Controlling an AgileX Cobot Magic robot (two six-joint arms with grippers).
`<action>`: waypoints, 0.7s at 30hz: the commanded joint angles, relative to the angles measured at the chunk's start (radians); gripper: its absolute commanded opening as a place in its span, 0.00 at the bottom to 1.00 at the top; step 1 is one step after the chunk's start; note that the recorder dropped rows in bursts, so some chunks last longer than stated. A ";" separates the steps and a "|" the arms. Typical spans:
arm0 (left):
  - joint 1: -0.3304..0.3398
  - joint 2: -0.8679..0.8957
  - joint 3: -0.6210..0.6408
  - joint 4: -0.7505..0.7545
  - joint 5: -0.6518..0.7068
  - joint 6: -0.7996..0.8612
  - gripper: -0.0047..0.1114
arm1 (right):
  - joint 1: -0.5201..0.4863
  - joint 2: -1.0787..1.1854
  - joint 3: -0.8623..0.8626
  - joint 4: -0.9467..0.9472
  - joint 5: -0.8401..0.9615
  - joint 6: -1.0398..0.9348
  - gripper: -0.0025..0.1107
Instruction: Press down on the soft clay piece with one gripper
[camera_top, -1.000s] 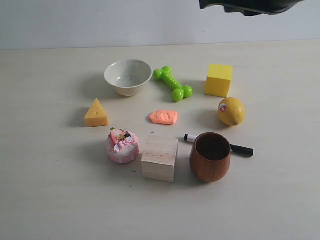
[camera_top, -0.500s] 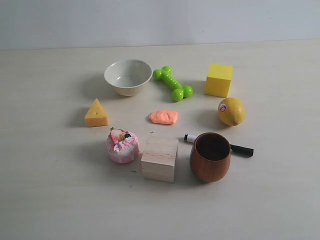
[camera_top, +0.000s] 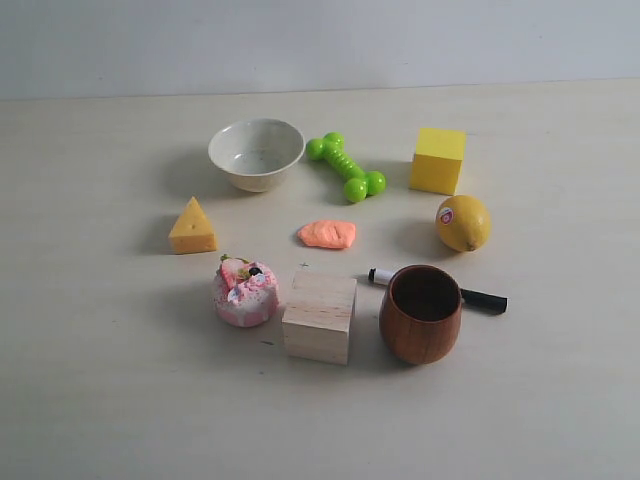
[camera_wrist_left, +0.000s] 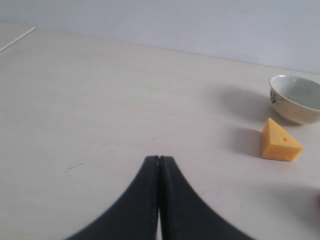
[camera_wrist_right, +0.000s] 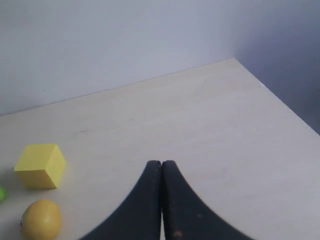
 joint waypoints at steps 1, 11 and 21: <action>-0.001 -0.005 -0.003 -0.006 -0.010 -0.006 0.04 | -0.031 -0.135 0.124 -0.001 -0.084 -0.008 0.02; -0.001 -0.005 -0.003 -0.006 -0.010 -0.006 0.04 | -0.031 -0.198 0.305 0.054 -0.249 -0.008 0.02; -0.001 -0.005 -0.003 -0.006 -0.010 -0.006 0.04 | -0.029 -0.337 0.467 0.081 -0.363 -0.012 0.02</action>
